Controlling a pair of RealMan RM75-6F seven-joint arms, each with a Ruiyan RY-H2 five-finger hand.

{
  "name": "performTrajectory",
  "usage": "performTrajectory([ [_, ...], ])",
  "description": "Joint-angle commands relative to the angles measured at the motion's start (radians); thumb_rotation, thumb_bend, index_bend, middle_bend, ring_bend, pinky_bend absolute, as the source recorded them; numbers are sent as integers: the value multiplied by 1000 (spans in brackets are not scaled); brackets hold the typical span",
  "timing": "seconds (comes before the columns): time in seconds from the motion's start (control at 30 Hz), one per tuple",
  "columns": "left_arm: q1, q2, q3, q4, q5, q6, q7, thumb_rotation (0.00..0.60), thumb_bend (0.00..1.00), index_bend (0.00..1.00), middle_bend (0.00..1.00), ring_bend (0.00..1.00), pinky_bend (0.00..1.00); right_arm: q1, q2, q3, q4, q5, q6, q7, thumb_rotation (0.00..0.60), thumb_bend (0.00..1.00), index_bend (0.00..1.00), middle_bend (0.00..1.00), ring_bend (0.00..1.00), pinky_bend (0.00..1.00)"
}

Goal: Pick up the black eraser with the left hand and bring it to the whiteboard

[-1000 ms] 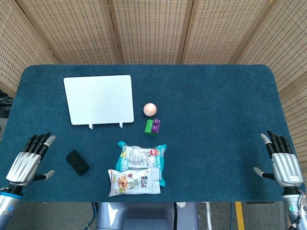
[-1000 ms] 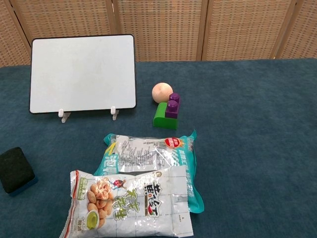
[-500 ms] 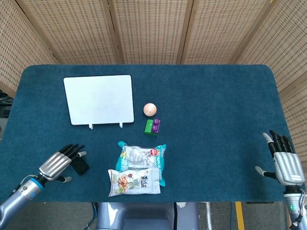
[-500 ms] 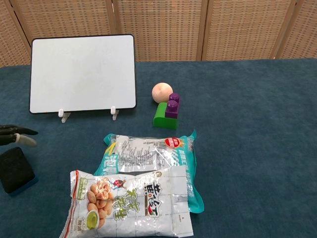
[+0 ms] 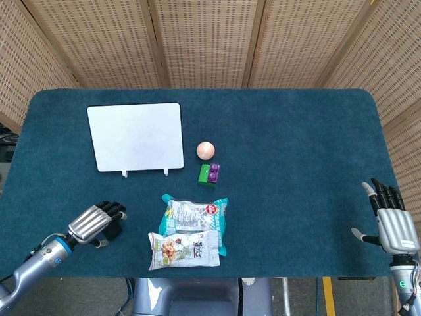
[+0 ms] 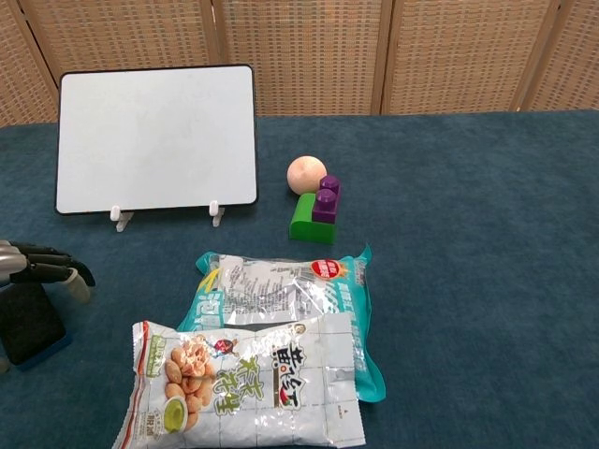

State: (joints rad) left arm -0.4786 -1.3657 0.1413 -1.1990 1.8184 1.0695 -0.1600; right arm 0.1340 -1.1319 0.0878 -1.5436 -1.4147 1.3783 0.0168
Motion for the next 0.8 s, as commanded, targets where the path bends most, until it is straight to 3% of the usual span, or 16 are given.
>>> performTrajectory([
  [0.03, 2, -14, -2, 5, -15, -2, 22, 600, 158, 304, 259, 203, 320, 0, 1, 1, 2, 3, -1, 4, 600, 0, 0, 0, 0, 0],
  [0.3, 25, -54, -20, 43, -40, 57, 60, 600, 172, 492, 465, 367, 464, -1, 2, 2, 3, 1, 0, 14, 600, 0, 0, 0, 0, 0],
  [0.6, 36, -53, -38, 52, -50, 135, 44, 600, 193, 529, 490, 389, 476, -2, 4, 2, 2, 0, 2, 20, 600, 0, 0, 0, 0, 0],
  [0.8, 22, -40, -159, 25, -59, 309, 97, 600, 179, 537, 490, 389, 476, -2, 7, 2, 1, 0, 0, 26, 600, 0, 0, 0, 0, 0],
])
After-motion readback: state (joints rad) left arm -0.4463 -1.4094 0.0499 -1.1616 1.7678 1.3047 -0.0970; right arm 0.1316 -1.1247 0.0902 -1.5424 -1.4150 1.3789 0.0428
